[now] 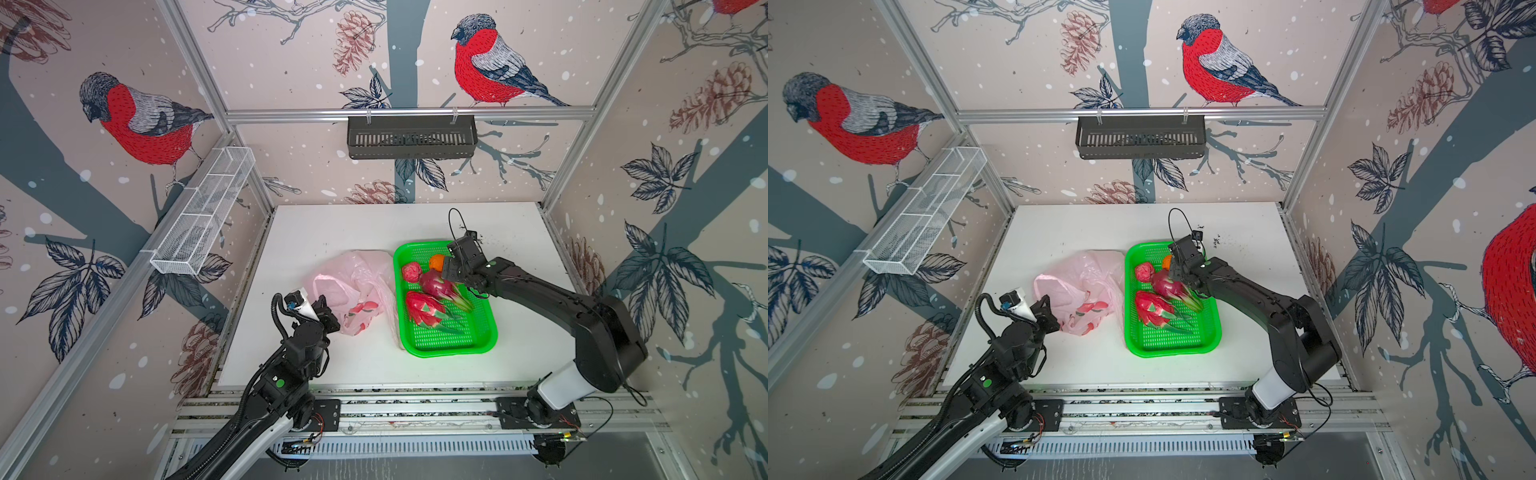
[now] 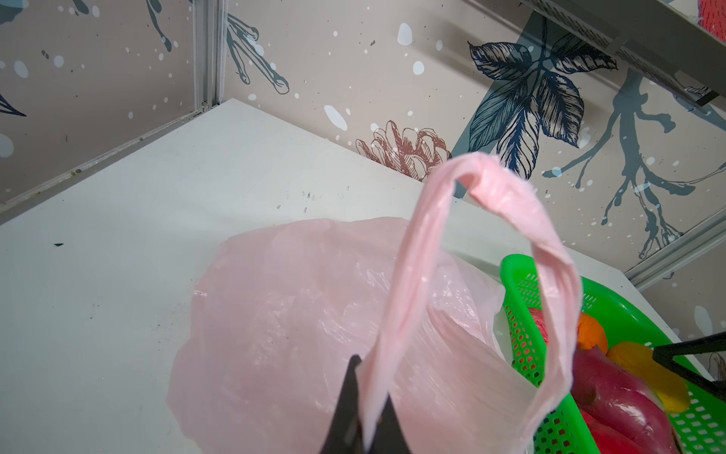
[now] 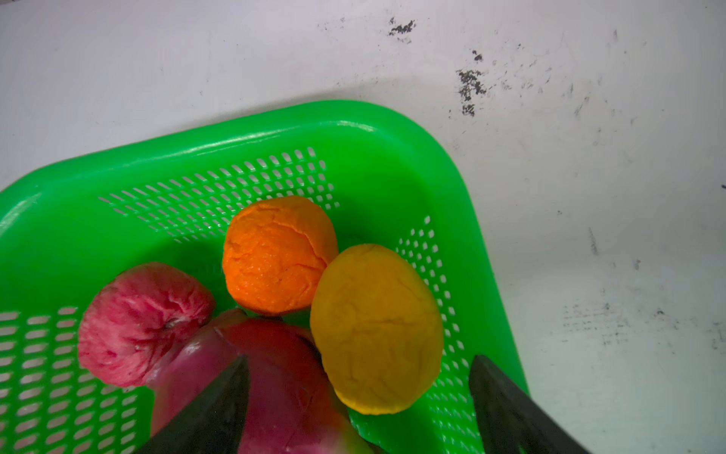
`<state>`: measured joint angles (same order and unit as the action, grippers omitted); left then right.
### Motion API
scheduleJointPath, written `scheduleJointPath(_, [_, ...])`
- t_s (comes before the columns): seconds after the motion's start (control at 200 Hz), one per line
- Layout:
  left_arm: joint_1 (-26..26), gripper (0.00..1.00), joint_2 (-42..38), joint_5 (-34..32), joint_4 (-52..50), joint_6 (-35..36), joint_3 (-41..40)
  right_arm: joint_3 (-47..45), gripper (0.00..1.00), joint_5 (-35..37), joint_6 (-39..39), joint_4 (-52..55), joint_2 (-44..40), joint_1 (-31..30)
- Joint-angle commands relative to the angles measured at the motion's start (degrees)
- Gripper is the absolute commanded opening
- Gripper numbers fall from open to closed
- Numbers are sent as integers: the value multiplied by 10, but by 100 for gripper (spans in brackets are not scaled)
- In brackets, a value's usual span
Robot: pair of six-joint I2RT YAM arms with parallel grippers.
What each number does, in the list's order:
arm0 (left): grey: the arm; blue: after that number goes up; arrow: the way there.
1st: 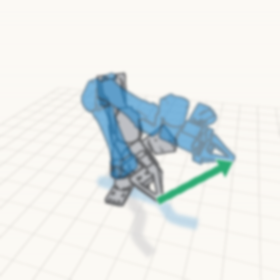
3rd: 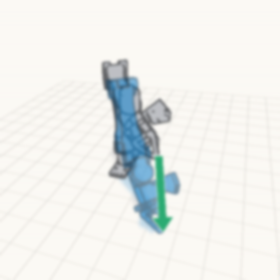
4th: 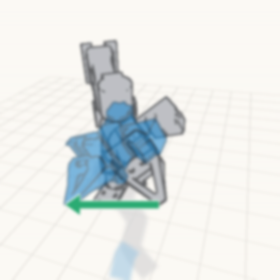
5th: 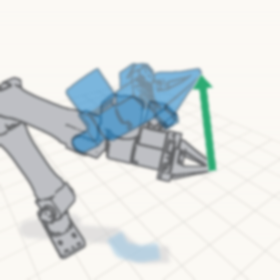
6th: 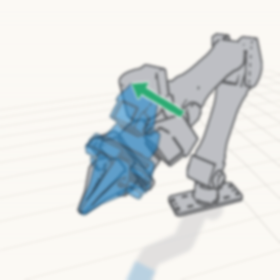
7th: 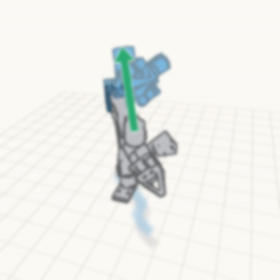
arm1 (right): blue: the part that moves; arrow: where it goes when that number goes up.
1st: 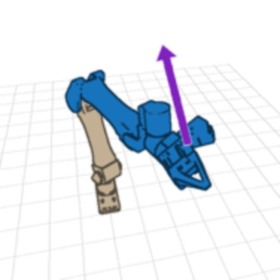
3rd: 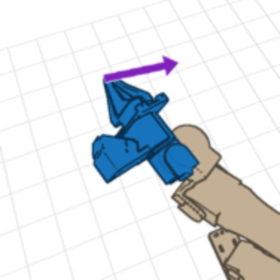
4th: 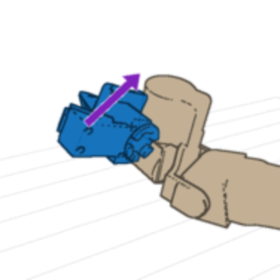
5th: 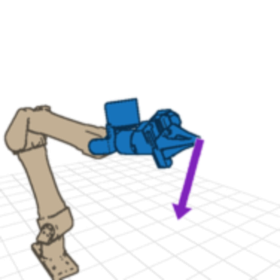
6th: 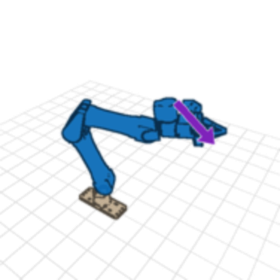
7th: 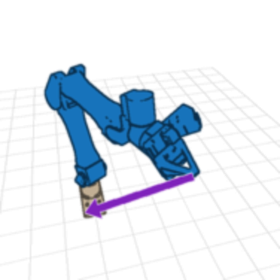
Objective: Untie the knot of the plastic bag and take out the fruit
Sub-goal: Place the fruit in the basket, then place the plastic bag at the center of the table.
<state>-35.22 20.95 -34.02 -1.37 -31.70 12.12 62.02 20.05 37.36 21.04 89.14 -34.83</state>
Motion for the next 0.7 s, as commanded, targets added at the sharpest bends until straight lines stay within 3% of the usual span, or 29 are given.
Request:
scheduleJointPath(0.0, [9,0,24,21,63,3,-1,-1,89,21,8,10,-18,-4])
scheduleJointPath(0.48, [66,0,213,90,209,38,45,-20,90,26,14,13,-79,-14])
scheduleJointPath(0.696, [72,2,278,105,199,46,101,-33,91,27,14,6,-102,-16])
